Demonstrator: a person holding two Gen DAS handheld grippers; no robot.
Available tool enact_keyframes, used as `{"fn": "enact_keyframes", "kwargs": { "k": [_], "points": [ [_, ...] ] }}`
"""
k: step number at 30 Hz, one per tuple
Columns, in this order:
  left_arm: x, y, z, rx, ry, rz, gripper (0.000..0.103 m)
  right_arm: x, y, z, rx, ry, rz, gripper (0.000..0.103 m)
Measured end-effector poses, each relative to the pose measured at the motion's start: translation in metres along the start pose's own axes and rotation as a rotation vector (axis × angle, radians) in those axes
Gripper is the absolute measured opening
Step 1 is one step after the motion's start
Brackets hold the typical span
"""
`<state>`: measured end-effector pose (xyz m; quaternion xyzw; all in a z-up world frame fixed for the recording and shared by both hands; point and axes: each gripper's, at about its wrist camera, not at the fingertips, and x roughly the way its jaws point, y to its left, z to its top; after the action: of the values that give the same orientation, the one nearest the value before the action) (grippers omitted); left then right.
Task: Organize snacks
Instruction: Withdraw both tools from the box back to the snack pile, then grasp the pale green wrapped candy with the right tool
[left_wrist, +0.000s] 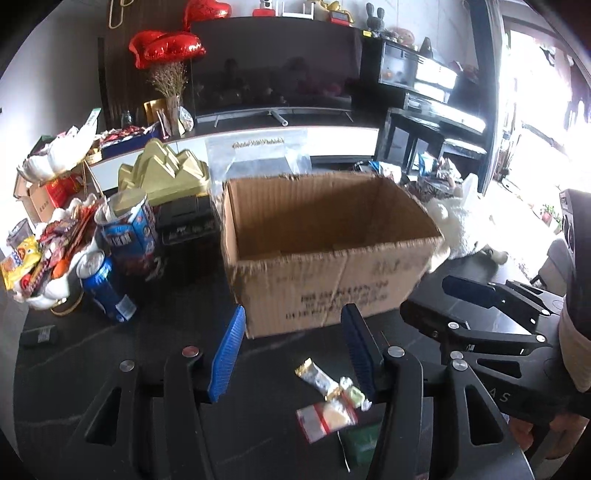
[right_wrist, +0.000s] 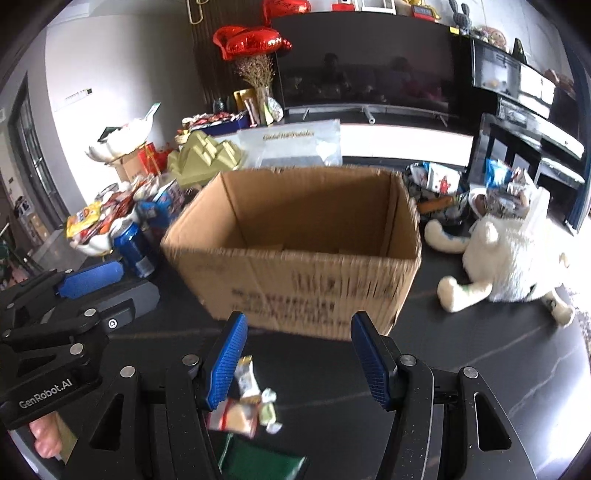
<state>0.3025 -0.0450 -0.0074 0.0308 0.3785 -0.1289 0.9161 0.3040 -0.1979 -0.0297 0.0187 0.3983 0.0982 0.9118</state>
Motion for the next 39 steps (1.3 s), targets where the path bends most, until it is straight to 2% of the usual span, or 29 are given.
{"fn": "enact_keyframes", "kwargs": {
  "k": [13,20,29,34,39],
  "points": [
    [0.013,0.010,-0.061,-0.047,0.064,-0.017,0.053,0.024,0.016,-0.055,-0.015,0.113,0.041,0.059],
    [0.025,0.013,-0.090,-0.082,0.109,-0.033,0.053,0.037,0.021,-0.076,-0.059,0.167,0.029,0.052],
    [0.041,0.012,-0.112,-0.105,0.164,-0.054,0.053,0.059,0.024,-0.092,-0.088,0.236,0.031,0.040],
    [0.047,0.014,-0.114,-0.115,0.179,-0.063,0.053,0.069,0.026,-0.096,-0.101,0.256,0.032,0.040],
    [0.052,0.016,-0.116,-0.123,0.188,-0.065,0.053,0.081,0.027,-0.099,-0.111,0.280,0.024,0.035]
  ]
}}
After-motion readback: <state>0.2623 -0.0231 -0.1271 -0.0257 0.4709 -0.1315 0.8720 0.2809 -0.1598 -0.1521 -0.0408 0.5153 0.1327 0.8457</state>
